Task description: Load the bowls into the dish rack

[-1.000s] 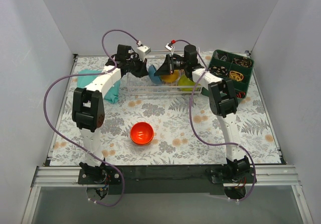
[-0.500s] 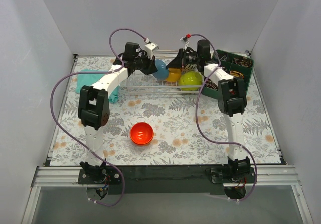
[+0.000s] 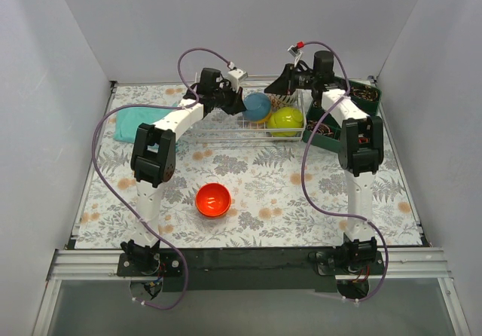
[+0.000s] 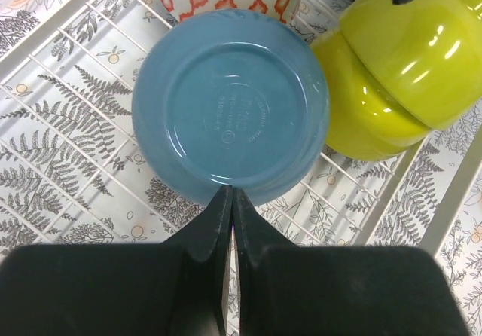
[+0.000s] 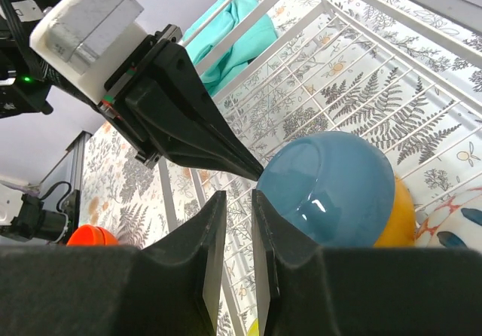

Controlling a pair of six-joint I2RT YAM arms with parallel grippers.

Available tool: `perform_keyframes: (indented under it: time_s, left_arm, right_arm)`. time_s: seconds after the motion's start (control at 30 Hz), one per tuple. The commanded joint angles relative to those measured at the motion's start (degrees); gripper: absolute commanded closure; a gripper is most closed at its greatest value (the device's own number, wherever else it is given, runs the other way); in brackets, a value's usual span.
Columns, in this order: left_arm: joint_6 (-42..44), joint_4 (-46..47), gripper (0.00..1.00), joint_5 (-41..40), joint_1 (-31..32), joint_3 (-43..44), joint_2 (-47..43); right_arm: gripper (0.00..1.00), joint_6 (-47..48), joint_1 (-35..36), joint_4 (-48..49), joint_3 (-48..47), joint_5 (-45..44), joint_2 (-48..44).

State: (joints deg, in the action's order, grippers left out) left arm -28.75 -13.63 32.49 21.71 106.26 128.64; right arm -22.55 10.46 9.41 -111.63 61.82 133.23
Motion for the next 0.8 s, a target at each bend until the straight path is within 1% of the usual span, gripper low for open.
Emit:
perform_keyframes:
  time_s: [0.0,0.13,0.2,0.3,0.33,0.43,0.47,0.53,0.57,0.6,0.67,0.7,0.77]
  left_arm:
    - [-0.51,1.85,1.0,-0.23,0.87,2.2,-0.41]
    - [-0.78,2.11,1.0,-0.32,1.14,2.9,-0.49]
    - [-0.87,1.94,1.0,-0.59,1.22,2.9,-1.02]
    - [0.18,1.24,1.0,-1.64,1.22,1.24,-3.91]
    - [0.62,0.89,1.0,-1.9,1.14,0.45,-6.53]
    - [2.64,0.71,1.0,-2.69,1.05,-4.38,-11.64]
    - [3.08,0.71,0.99,-2.87,1.05,-7.7,-15.22]
    - [3.53,0.97,0.96,-4.1,0.87,-11.05,-19.46]
    - [3.62,1.06,0.93,-4.8,0.87,-12.81,-23.39]
    - [3.44,1.06,0.89,-5.5,0.79,-16.22,-25.26]
    - [3.0,1.15,0.86,-7.52,0.61,-19.58,-29.13]
    - [2.74,1.15,0.81,-8.83,0.61,-23.16,-32.8]
    - [1.42,1.59,0.71,-13.05,0.26,-26.7,-36.51]
  right_arm:
    - [0.72,2.68,-0.35,-0.97,0.98,-0.04,-4.03]
    - [0.72,4.17,-0.35,-1.94,1.86,0.14,-5.34]
    - [0.72,6.89,-0.35,-4.13,1.95,0.14,-5.87]
    - [0.72,12.06,-0.44,-9.31,2.21,-1.18,-7.89]
    - [0.71,13.65,-0.35,-11.32,2.65,-1.53,-9.03]
    - [0.7,19.28,-0.44,-16.96,4.14,-3.63,-12.01]
    - [0.69,20.16,-0.35,-17.93,4.67,-4.94,-12.9]
    - [0.69,22.36,-0.35,-20.47,5.98,-5.57,-15.18]
    - [0.68,24.37,-0.26,-21.18,6.51,-6.62,-15.97]
    - [0.68,25.26,-0.26,-22.67,6.87,-7.06,-16.77]
    - [0.67,29.3,0.17,-24.87,7.92,-8.11,-18.96]
    - [0.67,30.88,0.52,-26.44,8.18,-8.64,-19.84]
    - [0.67,36.13,2.1,-30.31,9.67,-9.87,-22.3]
